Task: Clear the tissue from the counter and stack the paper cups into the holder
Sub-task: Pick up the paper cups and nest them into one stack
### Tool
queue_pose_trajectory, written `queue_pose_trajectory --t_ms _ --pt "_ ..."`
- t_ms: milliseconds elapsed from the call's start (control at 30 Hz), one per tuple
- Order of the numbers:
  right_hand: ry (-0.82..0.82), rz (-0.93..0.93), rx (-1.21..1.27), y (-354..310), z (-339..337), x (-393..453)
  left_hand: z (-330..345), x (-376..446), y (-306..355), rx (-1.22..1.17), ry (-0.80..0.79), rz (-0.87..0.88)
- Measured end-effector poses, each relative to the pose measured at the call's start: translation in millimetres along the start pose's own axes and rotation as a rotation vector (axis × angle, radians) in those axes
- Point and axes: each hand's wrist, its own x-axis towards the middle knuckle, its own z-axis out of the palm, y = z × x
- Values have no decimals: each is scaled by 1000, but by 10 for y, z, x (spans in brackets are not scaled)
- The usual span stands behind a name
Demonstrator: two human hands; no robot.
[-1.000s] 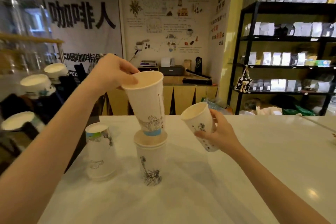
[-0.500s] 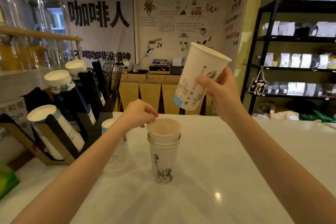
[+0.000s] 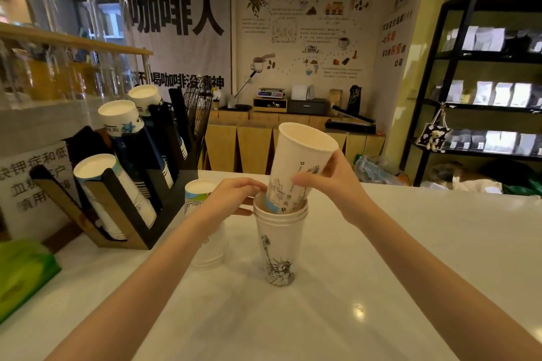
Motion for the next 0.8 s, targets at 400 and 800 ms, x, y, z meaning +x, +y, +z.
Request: queue_pose_trajectory --t_ms 400,800 --pt "-269 204 -176 412 39 -183 52 -33 -32 -87 -27 29" --pt "-315 256 -224 887 96 -416 277 -332 74 483 25 530"
